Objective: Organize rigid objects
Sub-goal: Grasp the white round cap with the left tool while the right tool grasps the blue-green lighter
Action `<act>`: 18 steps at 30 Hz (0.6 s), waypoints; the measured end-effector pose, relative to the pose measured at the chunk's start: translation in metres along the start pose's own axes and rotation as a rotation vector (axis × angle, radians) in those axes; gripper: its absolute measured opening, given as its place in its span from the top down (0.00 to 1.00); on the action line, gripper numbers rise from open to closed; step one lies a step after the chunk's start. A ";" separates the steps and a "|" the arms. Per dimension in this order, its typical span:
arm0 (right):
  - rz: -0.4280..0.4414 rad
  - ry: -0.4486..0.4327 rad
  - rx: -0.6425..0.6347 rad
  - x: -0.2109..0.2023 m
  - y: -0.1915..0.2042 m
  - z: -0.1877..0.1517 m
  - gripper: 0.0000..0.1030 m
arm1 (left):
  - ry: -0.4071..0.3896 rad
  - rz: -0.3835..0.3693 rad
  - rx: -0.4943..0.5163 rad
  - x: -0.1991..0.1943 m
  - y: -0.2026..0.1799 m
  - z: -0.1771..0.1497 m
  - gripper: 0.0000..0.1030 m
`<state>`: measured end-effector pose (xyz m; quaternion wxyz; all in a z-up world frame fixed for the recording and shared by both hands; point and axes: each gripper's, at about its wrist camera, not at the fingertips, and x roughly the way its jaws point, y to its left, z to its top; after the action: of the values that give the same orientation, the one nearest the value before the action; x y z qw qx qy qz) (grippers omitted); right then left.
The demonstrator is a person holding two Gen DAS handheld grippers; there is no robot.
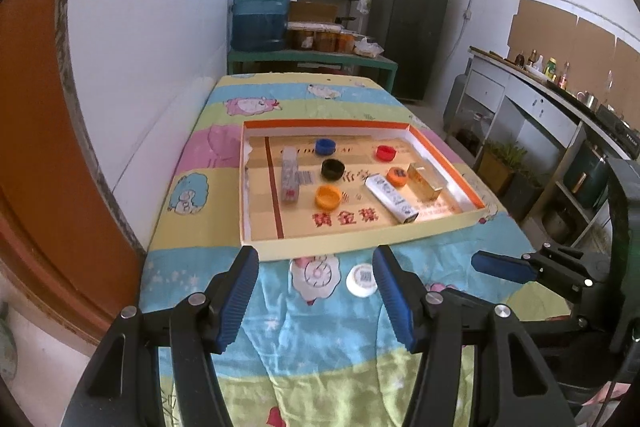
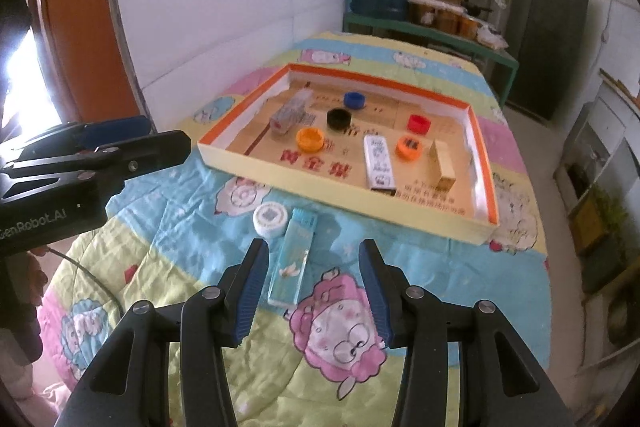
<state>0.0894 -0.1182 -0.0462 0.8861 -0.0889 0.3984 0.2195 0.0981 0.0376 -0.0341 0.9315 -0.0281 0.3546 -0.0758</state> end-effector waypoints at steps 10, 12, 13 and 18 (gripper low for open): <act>0.005 0.071 0.009 0.039 0.009 -0.007 0.53 | 0.043 0.013 0.002 0.009 0.006 -0.018 0.43; 0.014 0.082 0.024 0.047 0.007 -0.006 0.53 | 0.048 0.015 -0.001 0.011 0.007 -0.019 0.43; 0.019 0.083 0.031 0.050 0.006 -0.006 0.54 | 0.050 0.014 -0.001 0.012 0.008 -0.020 0.43; 0.035 0.099 0.050 0.065 0.004 -0.001 0.73 | 0.064 0.013 0.000 0.018 0.010 -0.022 0.43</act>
<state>0.1254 -0.0941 -0.0955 0.8633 -0.0703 0.4485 0.2203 0.0984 0.0442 -0.0631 0.9202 -0.0235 0.3844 -0.0705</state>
